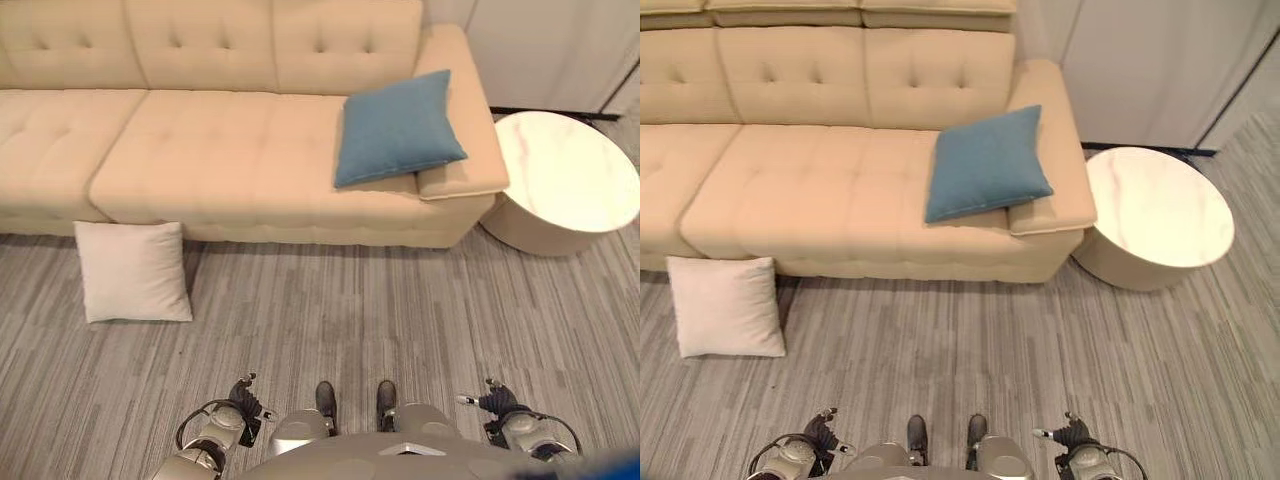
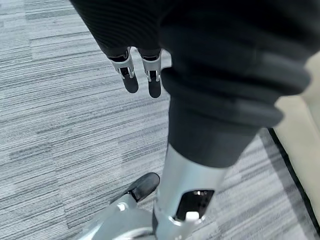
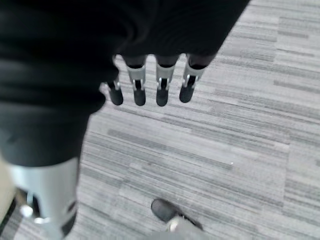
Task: Pick up all the scattered cushions and arrange them neatly on the sofa.
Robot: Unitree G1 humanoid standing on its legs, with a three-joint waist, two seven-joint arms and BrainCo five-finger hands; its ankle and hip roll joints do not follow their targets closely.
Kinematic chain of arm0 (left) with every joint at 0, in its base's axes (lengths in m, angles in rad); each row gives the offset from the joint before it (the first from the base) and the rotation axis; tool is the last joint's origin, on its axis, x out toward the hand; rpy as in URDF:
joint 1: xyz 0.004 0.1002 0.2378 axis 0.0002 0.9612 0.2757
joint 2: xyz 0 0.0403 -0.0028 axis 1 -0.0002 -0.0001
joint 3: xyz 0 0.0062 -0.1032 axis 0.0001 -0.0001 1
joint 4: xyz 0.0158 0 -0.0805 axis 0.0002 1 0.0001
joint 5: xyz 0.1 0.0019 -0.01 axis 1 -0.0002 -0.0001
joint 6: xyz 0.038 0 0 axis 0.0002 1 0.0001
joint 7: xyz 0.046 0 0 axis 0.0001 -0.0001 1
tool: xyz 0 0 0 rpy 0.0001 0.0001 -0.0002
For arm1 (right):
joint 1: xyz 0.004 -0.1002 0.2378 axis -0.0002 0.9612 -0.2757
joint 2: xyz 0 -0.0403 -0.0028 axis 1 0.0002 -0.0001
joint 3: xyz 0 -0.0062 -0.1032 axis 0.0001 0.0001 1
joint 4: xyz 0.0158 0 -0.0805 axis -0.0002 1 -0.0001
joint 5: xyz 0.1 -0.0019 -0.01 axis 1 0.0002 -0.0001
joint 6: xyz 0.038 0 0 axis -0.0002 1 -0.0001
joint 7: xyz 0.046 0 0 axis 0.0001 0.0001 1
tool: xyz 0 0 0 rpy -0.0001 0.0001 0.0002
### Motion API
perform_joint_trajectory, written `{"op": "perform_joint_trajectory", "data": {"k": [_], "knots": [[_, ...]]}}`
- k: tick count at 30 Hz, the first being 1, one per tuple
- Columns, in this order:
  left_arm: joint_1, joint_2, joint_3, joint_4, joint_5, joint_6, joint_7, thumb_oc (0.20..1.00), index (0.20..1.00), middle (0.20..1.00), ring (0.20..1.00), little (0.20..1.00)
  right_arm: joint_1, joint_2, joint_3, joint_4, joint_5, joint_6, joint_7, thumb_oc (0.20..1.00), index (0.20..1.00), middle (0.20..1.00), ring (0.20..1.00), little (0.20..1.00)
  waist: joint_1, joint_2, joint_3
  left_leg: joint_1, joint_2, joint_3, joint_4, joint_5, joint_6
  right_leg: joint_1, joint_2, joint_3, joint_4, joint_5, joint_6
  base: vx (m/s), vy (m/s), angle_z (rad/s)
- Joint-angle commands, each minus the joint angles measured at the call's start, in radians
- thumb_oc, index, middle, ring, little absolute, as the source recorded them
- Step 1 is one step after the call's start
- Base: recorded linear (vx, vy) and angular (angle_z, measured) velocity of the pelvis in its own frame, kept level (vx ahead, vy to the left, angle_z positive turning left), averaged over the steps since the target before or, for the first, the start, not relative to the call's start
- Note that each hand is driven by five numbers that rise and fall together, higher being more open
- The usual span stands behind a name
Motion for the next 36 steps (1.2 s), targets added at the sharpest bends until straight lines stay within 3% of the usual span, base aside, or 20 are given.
{"op": "perform_joint_trajectory", "data": {"k": [1, 5, 6, 8, 12, 17, 19, 22, 26, 28, 31, 32, 33, 34, 36], "knots": [[-0.024, -0.004, 0.017, 0.059, -0.003, -0.007, 0.010, 1.000, 1.000, 1.000, 1.000, 1.000, -0.007, -0.011, 0.023, 0.031, -0.018, -0.008, -0.022, 1.000, 1.000, 1.000, 1.000, 1.000, 0.008, -0.037, -0.053, 0.003, -0.037, -0.086, 0.014, -0.070, -0.028, 0.049, -0.052, 0.050, -0.113, 0.104, 0.103, 0.14, -0.176, -0.01], [-0.010, 0.029, 0.041, 0.062, -0.030, -0.016, -0.024, 1.000, 1.000, 1.000, 1.000, 1.000, 0.008, -0.006, 0.016, 0.028, 0.003, -0.016, -0.022, 1.000, 1.000, 1.000, 1.000, 1.000, -0.006, -0.033, -0.035, -0.030, -0.015, -0.106, 0.128, -0.095, -0.056, 0.077, -0.035, 0.056, -0.143, 0.094, 0.073, 0.09, -0.128, 0.15], [-0.022, 0.025, 0.027, 0.030, -0.062, -0.025, -0.026, 1.000, 1.000, 1.000, 1.000, 1.000, -0.001, -0.009, 0.023, 0.032, 0.011, -0.019, -0.033, 1.000, 1.000, 1.000, 1.000, 1.000, 0.005, -0.036, -0.007, -0.115, -0.027, -0.153, 0.275, -0.072, -0.077, 0.101, -0.033, 0.062, -0.178, 0.098, 0.053, 0.06, -0.112, 0.37], [-0.024, 0.021, 0.023, 0.024, -0.078, -0.027, -0.022, 1.000, 1.000, 1.000, 1.000, 1.000, -0.004, -0.011, 0.025, 0.029, 0.015, -0.018, -0.036, 1.000, 1.000, 1.000, 1.000, 1.000, 0.009, -0.039, 0.000, -0.163, -0.041, -0.174, 0.288, -0.084, -0.073, 0.103, -0.036, 0.065, -0.189, 0.095, 0.055, 0.09, -0.030, 0.15], [-0.010, 0.022, 0.028, 0.038, -0.075, -0.023, -0.033, 1.000, 1.000, 1.000, 1.000, 1.000, 0.000, -0.025, 0.017, 0.024, 0.014, -0.021, -0.036, 1.000, 1.000, 1.000, 1.000, 1.000, 0.022, -0.026, -0.011, -0.179, -0.050, -0.200, 0.163, -0.072, -0.057, 0.115, -0.022, 0.086, -0.192, 0.070, 0.063, 0.17, 0.085, 0.01], [0.017, 0.037, 0.077, 0.046, -0.103, -0.021, -0.036, 1.000, 1.000, 1.000, 1.000, 1.000, 0.012, -0.014, -0.002, 0.004, 0.038, -0.028, -0.028, 1.000, 1.000, 1.000, 1.000, 1.000, 0.019, -0.015, -0.031, -0.149, -0.062, -0.186, 0.136, -0.075, -0.031, 0.105, -0.044, 0.114, -0.128, 0.049, 0.072, 0.19, 0.184, -0.48], [0.034, 0.052, 0.104, 0.042, -0.124, -0.027, -0.039, 1.000, 1.000, 1.000, 1.000, 1.000, 0.008, -0.005, -0.018, -0.031, 0.078, -0.041, -0.012, 1.000, 1.000, 1.000, 1.000, 1.000, 0.026, 0.002, -0.018, -0.118, -0.066, -0.173, 0.122, -0.092, 0.002, 0.018, -0.058, 0.125, 0.052, 0.063, 0.105, 0.17, 0.210, -0.34], [0.037, 0.057, 0.098, 0.034, -0.125, -0.030, -0.044, 1.000, 1.000, 1.000, 1.000, 1.000, 0.001, -0.009, -0.014, -0.042, 0.066, -0.043, -0.017, 1.000, 1.000, 1.000, 1.000, 1.000, 0.025, 0.023, -0.005, -0.103, -0.059, -0.168, 0.127, -0.108, 0.018, -0.068, -0.069, 0.111, 0.181, 0.081, 0.120, 0.10, 0.108, -0.37], [0.051, 0.047, 0.082, 0.032, -0.101, -0.033, -0.059, 1.000, 1.000, 1.000, 1.000, 1.000, -0.035, -0.037, 0.005, -0.033, 0.038, -0.051, -0.019, 1.000, 1.000, 1.000, 1.000, 1.000, 0.032, 0.028, -0.011, -0.040, -0.070, -0.174, 0.108, -0.139, 0.023, -0.099, -0.081, 0.041, 0.084, 0.090, 0.102, 0.20, -0.040, -0.01], [0.066, 0.044, 0.087, 0.036, -0.098, -0.036, -0.071, 1.000, 1.000, 1.000, 1.000, 1.000, -0.025, -0.047, 0.007, -0.027, 0.015, -0.042, -0.014, 1.000, 1.000, 1.000, 1.000, 1.000, 0.022, 0.026, -0.009, 0.006, -0.074, -0.177, 0.092, -0.156, 0.017, -0.133, -0.080, -0.004, -0.034, 0.139, 0.109, 0.31, -0.130, -0.13], [0.084, 0.050, 0.081, 0.040, -0.084, -0.047, -0.080, 1.000, 1.000, 1.000, 1.000, 1.000, -0.005, -0.066, 0.006, -0.006, 0.011, -0.041, -0.004, 1.000, 1.000, 1.000, 1.000, 1.000, 0.003, 0.022, -0.024, 0.065, -0.061, -0.205, 0.082, -0.188, -0.003, -0.114, -0.065, 0.019, -0.102, 0.160, 0.106, 0.35, -0.215, -0.05], [0.084, 0.043, 0.075, 0.038, -0.086, -0.049, -0.082, 1.000, 1.000, 1.000, 1.000, 1.000, -0.004, -0.069, 0.003, 0.003, 0.018, -0.043, -0.005, 1.000, 1.000, 1.000, 1.000, 1.000, 0.002, 0.024, -0.028, 0.056, -0.045, -0.207, 0.122, -0.168, -0.027, -0.081, -0.053, 0.022, -0.121, 0.162, 0.093, 0.21, -0.154, 0.59], [0.084, 0.043, 0.075, 0.039, -0.086, -0.049, -0.082, 1.000, 1.000, 1.000, 1.000, 1.000, -0.005, -0.069, 0.003, 0.003, 0.018, -0.043, -0.005, 1.000, 1.000, 1.000, 1.000, 1.000, 0.002, 0.024, -0.027, 0.057, -0.045, -0.207, 0.124, -0.169, -0.027, -0.079, -0.053, 0.021, -0.123, 0.162, 0.092, 0.18, -0.240, 0.52], [0.077, 0.041, 0.067, 0.023, -0.099, -0.050, -0.087, 1.000, 1.000, 1.000, 1.000, 1.000, -0.011, -0.072, 0.000, 0.006, 0.030, -0.047, -0.007, 1.000, 1.000, 1.000, 1.000, 1.000, 0.002, 0.020, -0.019, 0.006, -0.032, -0.198, 0.258, -0.117, -0.068, -0.032, -0.041, 0.024, -0.150, 0.154, 0.073, 0.07, -0.201, 0.22], [0.061, 0.040, 0.060, 0.002, -0.123, -0.051, -0.092, 1.000, 1.000, 1.000, 1.000, 1.000, -0.021, -0.076, 0.003, 0.010, 0.041, -0.051, -0.012, 1.000, 1.000, 1.000, 1.000, 1.000, 0.011, 0.009, 0.002, -0.092, -0.023, -0.197, 0.418, -0.065, -0.093, 0.006, -0.039, 0.028, -0.169, 0.139, 0.050, 0.09, -0.238, 0.05]]}}
